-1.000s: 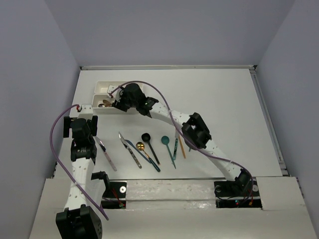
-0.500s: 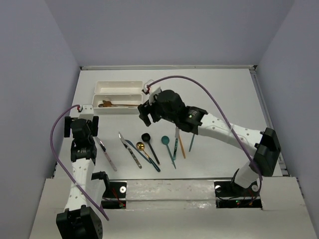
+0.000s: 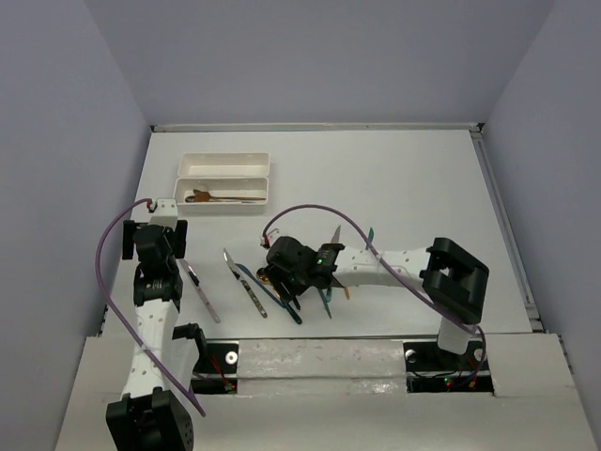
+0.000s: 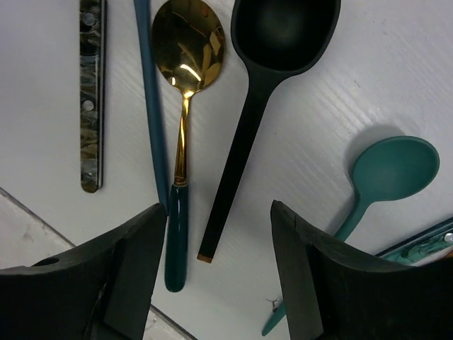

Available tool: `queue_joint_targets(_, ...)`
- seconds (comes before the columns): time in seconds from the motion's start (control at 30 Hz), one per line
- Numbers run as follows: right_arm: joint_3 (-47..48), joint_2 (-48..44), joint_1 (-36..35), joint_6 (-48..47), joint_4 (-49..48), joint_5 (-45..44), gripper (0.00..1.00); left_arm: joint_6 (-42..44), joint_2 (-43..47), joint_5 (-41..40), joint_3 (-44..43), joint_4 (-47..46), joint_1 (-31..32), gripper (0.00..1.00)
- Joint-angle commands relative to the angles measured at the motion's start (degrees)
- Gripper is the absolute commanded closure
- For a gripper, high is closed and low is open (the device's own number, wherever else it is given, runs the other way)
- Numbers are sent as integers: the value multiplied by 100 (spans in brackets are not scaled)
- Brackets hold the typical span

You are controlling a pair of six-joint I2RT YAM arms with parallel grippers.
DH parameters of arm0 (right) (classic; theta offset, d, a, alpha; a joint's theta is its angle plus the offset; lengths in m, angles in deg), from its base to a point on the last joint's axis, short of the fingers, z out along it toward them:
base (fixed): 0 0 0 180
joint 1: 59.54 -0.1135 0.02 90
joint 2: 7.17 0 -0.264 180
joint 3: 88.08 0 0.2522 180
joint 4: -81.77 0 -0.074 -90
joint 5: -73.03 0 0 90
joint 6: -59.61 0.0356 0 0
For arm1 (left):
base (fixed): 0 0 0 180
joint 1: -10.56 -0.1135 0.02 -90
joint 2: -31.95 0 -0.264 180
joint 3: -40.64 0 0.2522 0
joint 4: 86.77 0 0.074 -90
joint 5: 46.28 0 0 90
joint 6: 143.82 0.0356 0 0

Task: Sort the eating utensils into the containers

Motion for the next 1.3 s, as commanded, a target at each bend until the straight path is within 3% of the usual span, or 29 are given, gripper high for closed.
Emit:
queue_joint_targets(0.0,330,338,47,153,-41,-121,37,48,122,71,28,-102,-16,1)
queue_joint_targets(0.17,515,725,47,91,-24,-219,44,56,140,106,55,-102,-16,1)
queue_joint_targets(0.33,647,1006,152,83,-24,-333,62,57,158,106,99,-110,-16,1)
queue_joint_targets(0.47,682,1042,205,118,37,-481,96,65,166,106,99,-119,-16,1)
queue_joint_targets(0.5,708,1007,205,92,64,-561,99,65,166,106,99,-119,-16,1)
queue_joint_targets(0.7,1488,559,205,-829,381,-1404,100,57,131,115,99,-128,-25,1)
queue_joint_targets(0.87,2701,391,283,-3209,-40,-2205,100,48,122,88,99,-137,-16,1)
queue_joint_targets(1.03,4116,1398,591,-5703,-1025,-1468,100,48,131,-34,99,-172,-25,1)
queue_joint_targets(1.17,6028,2771,837,-6964,-1298,-1414,100,39,114,-87,116,-207,-25,1)
queue_joint_targets(1.27,6815,3727,969,-7712,-1491,-1414,100,48,96,-87,116,-198,-25,1)
